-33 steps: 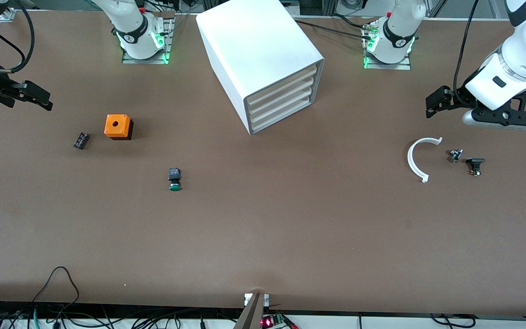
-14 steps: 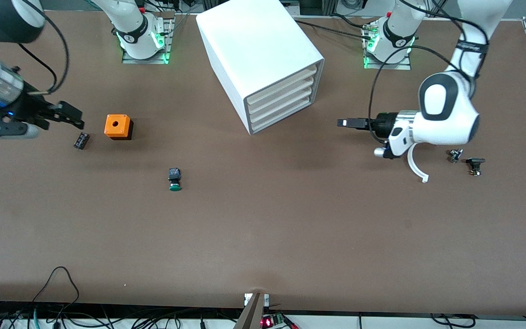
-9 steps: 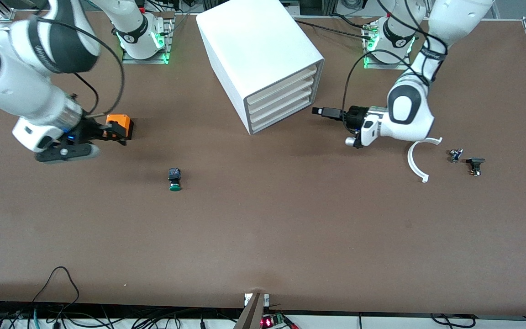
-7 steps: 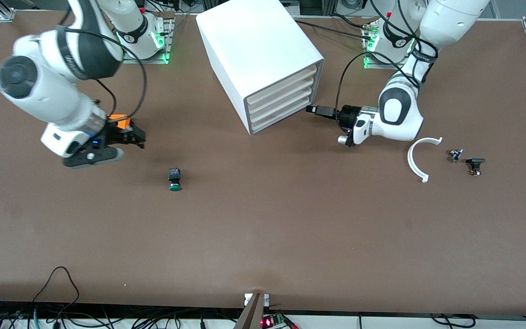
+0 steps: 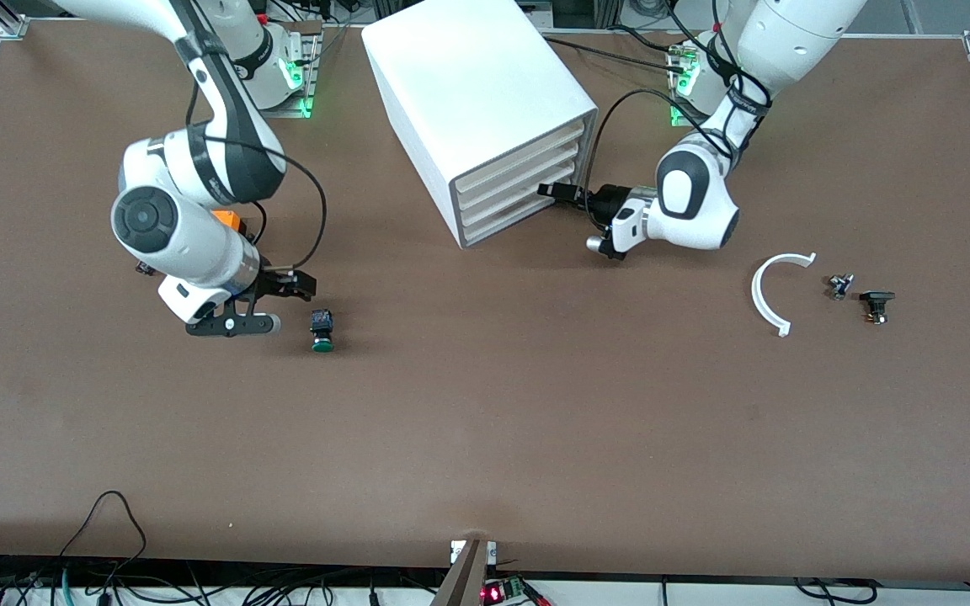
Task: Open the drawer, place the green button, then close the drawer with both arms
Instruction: 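Hook the lowest drawer with the left gripper while the right gripper reaches the button, then pull the drawer open with the left gripper while the right gripper grasps the button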
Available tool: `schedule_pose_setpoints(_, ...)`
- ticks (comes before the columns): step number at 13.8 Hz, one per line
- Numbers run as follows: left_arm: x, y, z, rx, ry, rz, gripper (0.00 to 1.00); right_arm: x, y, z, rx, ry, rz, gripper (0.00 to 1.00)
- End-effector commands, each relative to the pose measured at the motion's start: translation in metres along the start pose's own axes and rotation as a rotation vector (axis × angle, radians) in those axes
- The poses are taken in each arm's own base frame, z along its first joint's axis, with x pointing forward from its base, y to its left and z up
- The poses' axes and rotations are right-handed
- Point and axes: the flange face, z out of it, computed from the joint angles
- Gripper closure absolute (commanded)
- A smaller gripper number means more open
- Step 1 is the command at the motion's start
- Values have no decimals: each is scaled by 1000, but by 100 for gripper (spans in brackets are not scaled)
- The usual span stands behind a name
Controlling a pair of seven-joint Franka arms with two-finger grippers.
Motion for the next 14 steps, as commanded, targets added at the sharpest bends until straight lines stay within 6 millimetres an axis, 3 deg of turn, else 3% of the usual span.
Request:
schedule_pose_setpoints(1, -7, -4, 22, 8, -15, 16, 34, 7, 1, 39, -8, -22, 47, 0)
schedule_pose_setpoints(3, -9, -9, 22, 18, -12, 17, 88, 10, 2, 71, -7, -16, 50, 0)
schedule_pose_setpoints(4, -9, -9, 22, 23, -10, 24, 100, 10, 1, 85, -7, -11, 47, 0)
schedule_pose_setpoints(6, -3, -11, 7, 46, 31, 31, 100, 11, -3, 101, -7, -10, 38, 0)
schedule_pose_setpoints(11, 38, -21, -110, 167, 264, 67, 100, 15, -8, 131, -23, 8, -11, 0)
schedule_pose_setpoints(13, 41, -22, -124, 184, 275, 81, 100, 15, -8, 136, -41, 12, -48, 0)
schedule_pose_setpoints(14, 41, -23, -127, 182, 281, 81, 12, 15, -8, 139, -43, 11, -60, 0)
